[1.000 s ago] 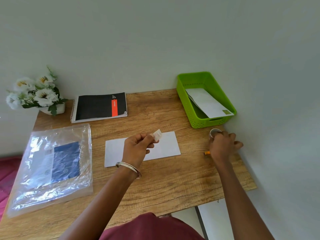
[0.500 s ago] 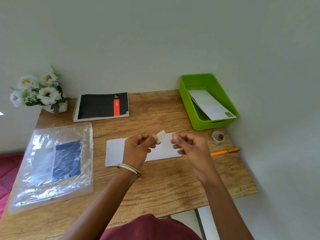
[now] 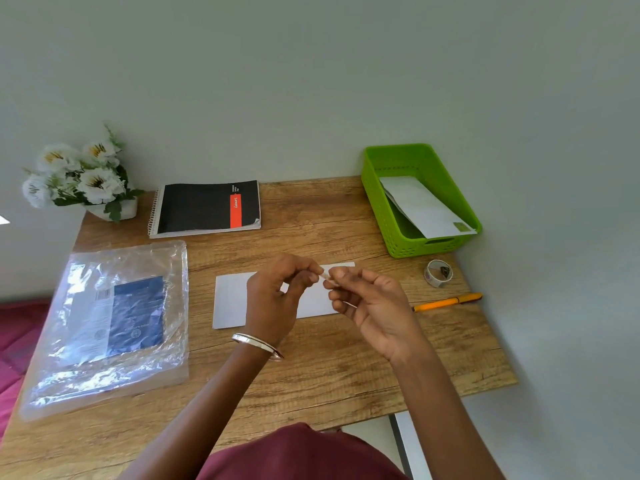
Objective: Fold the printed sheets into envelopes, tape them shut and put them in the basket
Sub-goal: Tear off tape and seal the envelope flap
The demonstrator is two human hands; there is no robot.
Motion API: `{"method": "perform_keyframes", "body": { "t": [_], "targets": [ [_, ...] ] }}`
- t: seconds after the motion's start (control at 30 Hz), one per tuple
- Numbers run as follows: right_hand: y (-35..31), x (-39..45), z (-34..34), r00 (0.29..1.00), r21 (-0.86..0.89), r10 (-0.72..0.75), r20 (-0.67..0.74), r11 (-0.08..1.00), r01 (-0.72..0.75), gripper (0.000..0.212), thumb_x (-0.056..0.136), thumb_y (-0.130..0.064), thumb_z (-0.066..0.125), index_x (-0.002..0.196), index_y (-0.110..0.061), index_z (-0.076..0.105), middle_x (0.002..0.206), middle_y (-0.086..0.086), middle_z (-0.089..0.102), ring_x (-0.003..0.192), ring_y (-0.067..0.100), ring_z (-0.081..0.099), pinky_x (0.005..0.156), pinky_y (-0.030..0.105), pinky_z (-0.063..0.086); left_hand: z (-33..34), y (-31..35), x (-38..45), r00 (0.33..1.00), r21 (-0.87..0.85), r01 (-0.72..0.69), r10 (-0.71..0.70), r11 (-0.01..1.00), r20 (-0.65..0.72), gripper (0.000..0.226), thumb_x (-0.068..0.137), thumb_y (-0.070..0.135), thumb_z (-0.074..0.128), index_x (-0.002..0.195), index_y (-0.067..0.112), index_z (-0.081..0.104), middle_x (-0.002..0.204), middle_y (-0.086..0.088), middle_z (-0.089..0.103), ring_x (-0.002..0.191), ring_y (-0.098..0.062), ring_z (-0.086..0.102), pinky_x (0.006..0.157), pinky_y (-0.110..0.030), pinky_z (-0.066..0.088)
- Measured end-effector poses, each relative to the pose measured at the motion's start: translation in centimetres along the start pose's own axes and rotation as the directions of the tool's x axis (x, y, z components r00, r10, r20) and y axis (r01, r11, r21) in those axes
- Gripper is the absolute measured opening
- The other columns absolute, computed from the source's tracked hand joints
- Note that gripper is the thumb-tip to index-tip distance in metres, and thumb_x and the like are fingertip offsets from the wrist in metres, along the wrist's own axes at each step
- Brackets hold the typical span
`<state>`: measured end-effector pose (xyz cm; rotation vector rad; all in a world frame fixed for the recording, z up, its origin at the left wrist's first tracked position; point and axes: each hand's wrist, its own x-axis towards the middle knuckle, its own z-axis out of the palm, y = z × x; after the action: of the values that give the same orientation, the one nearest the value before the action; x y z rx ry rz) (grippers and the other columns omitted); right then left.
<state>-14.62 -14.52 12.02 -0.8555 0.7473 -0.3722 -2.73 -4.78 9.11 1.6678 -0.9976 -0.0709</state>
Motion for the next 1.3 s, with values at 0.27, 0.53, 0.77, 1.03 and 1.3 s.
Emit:
{"method": "perform_keyframes", "body": {
  "t": [0.27,0.53,0.77,1.03,1.3],
  "targets": [
    [0.4,0.1,-0.5,0.961,-0.278,-0.273,-0.030,0.926,0.255,0.016,0.077,0.003,0.072,0.090,-0.005,0.071,0.082,0.011,0.074,0.074,0.019,0.068,0.063,0.026,0.055,0.4,-0.6,-0.1,0.949,-0.226,0.315,-0.298,0.922,0.107,0.010,0.087,0.009,0.060,0.094,0.008,0.068,0.082,-0.001,0.070,0.066,-0.015,0.067,0.063,-0.024,0.053],
    [1.0,0.3,-1.3,0.955,-0.468,-0.293,-0.046,0.851,0.238,0.020,0.077,-0.003,0.075,0.094,-0.011,0.070,0.079,0.010,0.074,0.074,0.015,0.069,0.066,0.023,0.055,2.0,-0.6,-0.2,0.884,-0.263,0.468,-0.453,0.844,0.119,0.013,0.079,0.008,0.070,0.091,0.013,0.068,0.076,-0.004,0.070,0.065,-0.018,0.065,0.063,-0.023,0.052],
    [1.5,2.2,-2.9,0.947,-0.434,-0.270,-0.176,0.884,0.171,0.008,0.080,-0.005,0.073,0.087,-0.008,0.071,0.078,0.013,0.073,0.069,0.015,0.066,0.062,0.024,0.054,3.5,-1.7,0.4,0.874,-0.095,0.467,-0.444,0.879,0.196,0.020,0.079,0.016,0.072,0.097,0.017,0.063,0.072,0.003,0.071,0.064,-0.007,0.065,0.061,-0.012,0.049],
    [1.8,8.0,-5.3,0.868,-0.543,-0.321,-0.379,0.836,0.072,0.013,0.078,-0.003,0.075,0.076,-0.014,0.067,0.081,0.010,0.071,0.076,0.020,0.068,0.066,0.030,0.058,7.0,-5.0,1.8,0.884,0.283,0.352,-0.416,0.892,0.213,0.019,0.083,0.014,0.067,0.102,0.015,0.067,0.105,-0.002,0.065,0.076,-0.010,0.057,0.071,-0.023,0.047],
    [2.0,11.2,-5.6,0.852,-0.693,-0.368,-0.372,0.721,0.009,0.009,0.075,-0.002,0.077,0.081,-0.007,0.072,0.077,0.007,0.070,0.075,0.021,0.069,0.074,0.044,0.059,9.0,-6.5,1.6,0.861,0.351,0.413,-0.486,0.840,0.150,0.017,0.085,0.022,0.064,0.101,0.016,0.068,0.104,-0.002,0.060,0.086,-0.016,0.058,0.067,-0.022,0.040]
  ]
}}
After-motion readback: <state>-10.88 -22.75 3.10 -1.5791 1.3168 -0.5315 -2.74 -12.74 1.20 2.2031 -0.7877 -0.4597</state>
